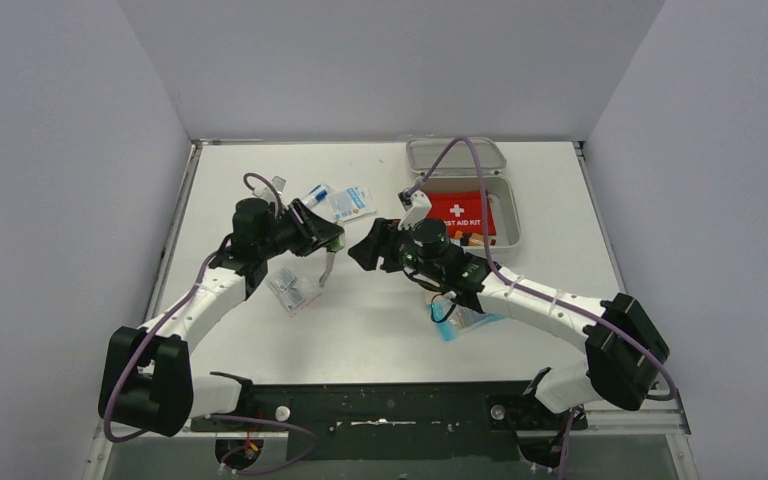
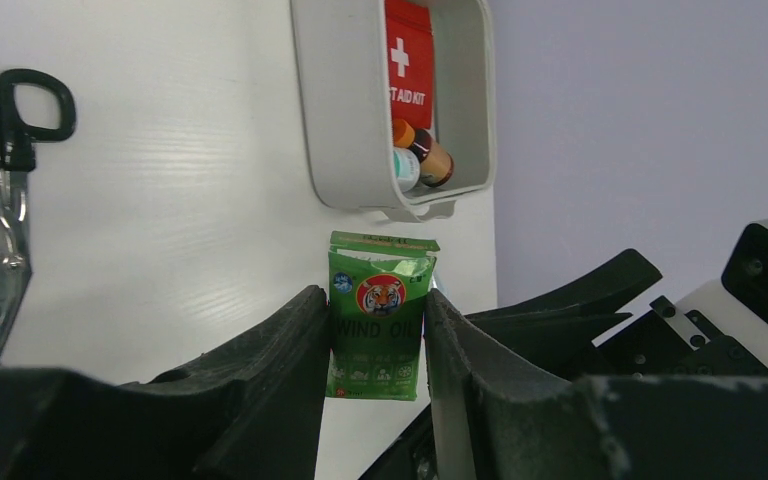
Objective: Organize the medicine kit
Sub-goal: Pick up the medical item at the center of the board.
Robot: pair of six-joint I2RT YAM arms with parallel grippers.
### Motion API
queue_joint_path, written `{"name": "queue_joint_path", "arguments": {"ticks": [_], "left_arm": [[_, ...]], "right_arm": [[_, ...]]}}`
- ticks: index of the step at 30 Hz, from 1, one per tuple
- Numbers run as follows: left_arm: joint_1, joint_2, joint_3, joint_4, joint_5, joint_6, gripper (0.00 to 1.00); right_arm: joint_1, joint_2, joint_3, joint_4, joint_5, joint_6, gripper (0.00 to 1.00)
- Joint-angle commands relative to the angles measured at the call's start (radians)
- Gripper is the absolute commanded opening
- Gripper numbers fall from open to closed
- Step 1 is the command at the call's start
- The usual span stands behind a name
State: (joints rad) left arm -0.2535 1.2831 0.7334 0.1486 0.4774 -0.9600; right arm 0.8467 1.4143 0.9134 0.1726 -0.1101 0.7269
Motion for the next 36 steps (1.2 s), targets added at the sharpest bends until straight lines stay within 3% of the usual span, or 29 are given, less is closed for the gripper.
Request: {"name": "queue_joint_path", "arguments": {"ticks": [1, 16, 23, 31, 36], "left_arm": [[-0.021, -0.042, -0.010, 0.124, 0.013, -0.081, 0.35], [-0.118, -0.042, -0.057, 0.236, -0.003, -0.168, 0.34], [-0.147, -0.046, -0.059, 0.258, -0.014, -0.178, 0.33], [-0.164, -0.047, -0.061, 0.275, -0.019, -0.194, 0.35], [-0.170, -0.056, -0.055, 0.261, -0.019, -0.185, 0.46]], "right_arm": [[0.025, 0.033, 0.086, 0.058, 0.068, -0.035, 0.66], [0.032, 0.089, 0.140, 0.027, 0.128, -0.059, 0.64], [0.037, 0.093, 0.135, 0.030, 0.164, -0.073, 0.52], [0.038, 0.071, 0.119, 0.036, 0.202, -0.094, 0.26], [0.034, 0.053, 0.098, 0.032, 0.219, -0.112, 0.24]]}}
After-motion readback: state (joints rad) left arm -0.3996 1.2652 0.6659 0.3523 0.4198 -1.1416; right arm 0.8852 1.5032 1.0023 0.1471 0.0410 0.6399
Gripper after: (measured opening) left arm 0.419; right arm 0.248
